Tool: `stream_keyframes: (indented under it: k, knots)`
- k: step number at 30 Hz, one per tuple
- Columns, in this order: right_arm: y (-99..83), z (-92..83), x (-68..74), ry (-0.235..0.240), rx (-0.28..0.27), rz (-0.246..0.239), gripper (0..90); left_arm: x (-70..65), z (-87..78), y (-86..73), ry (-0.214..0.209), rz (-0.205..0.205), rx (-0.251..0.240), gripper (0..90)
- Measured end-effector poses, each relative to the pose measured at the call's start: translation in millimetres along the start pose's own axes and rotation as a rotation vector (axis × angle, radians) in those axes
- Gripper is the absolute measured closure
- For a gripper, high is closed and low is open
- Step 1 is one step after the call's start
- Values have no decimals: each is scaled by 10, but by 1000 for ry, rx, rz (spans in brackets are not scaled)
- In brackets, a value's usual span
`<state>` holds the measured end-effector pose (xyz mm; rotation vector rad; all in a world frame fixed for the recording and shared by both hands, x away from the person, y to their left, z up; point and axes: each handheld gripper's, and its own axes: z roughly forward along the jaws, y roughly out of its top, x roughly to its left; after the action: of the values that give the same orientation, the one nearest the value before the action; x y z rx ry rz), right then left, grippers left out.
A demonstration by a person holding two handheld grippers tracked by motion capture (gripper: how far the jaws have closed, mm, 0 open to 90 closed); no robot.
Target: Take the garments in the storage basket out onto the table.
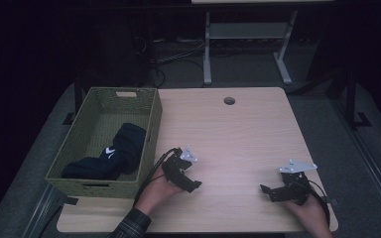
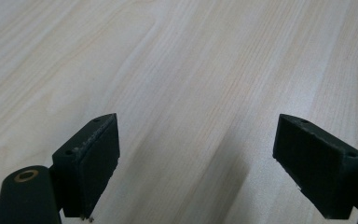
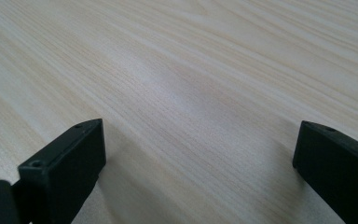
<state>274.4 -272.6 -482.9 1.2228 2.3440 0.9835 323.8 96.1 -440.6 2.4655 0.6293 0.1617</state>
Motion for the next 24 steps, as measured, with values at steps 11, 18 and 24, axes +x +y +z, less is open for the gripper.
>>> stream_keyframes:
  k: [11,18,24]
  knots:
    - [0,0,0,0,0,0,22,0,-110,46,-9,11,-13,148]
    - [0,-1,1,-1,0,0,22,-9,-169,81,-11,14,-25,148]
    - [0,-1,0,0,0,0,21,8,-218,128,-9,12,-40,148]
